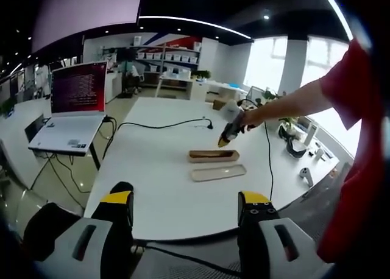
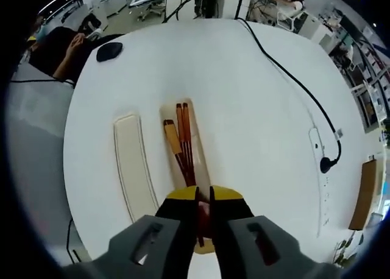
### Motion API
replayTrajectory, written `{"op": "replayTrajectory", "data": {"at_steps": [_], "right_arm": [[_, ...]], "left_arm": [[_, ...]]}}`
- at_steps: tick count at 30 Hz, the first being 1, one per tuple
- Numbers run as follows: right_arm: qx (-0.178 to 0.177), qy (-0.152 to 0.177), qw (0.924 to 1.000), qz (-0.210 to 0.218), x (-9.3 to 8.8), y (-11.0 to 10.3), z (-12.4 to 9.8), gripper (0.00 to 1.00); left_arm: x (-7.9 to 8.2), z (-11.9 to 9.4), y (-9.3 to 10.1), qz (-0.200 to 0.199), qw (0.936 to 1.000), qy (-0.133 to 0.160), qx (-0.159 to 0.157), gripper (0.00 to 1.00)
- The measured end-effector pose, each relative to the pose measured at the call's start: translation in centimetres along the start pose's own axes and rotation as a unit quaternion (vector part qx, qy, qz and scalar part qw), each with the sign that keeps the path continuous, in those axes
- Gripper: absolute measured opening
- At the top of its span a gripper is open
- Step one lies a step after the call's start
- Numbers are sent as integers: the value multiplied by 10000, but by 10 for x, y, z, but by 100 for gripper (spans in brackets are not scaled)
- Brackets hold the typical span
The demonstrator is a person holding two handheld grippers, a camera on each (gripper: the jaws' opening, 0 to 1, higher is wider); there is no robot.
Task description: Arrange the utensils inside the cutlery case until each visible utensil rests in its matching compartment.
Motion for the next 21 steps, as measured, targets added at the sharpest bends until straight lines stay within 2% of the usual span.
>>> {"op": "replayTrajectory", "data": {"at_steps": [5,8,10,13,16,20,21], "right_arm": [[-88,124,9998,131,-5,1,-12,7],[-114,431,9956,820,-7,-7,-18,14],[-196,595,9951,759,-8,-10,-23,18],[-305,608,9949,742,-12,-22,-36,18],[-335,780,9933,787,-12,-23,-44,19],[-364,964,9911,847,-12,-28,-54,21],[-391,1029,9904,837,-12,-30,-57,21]], "left_arm": [[6,-1,1,107,9999,103,-69,71],[1,4,0,73,9998,104,-126,72],[-1,4,0,124,9998,61,-136,72],[1,3,2,161,9995,140,-215,72],[2,2,4,313,9991,127,-251,72],[2,1,5,466,9982,232,-314,71],[3,0,5,590,9971,339,-337,69]]}}
Point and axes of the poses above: the point that each gripper's makers call its tool centre point, and the gripper's own axes: z roughly forward along the fingers, y roughly to its right, x roughly out of its top, the point moved 10 cm from there along -z, roughly backward along the fingers, and after that the axes turned 13 degrees about z, right-handed, at the moved point
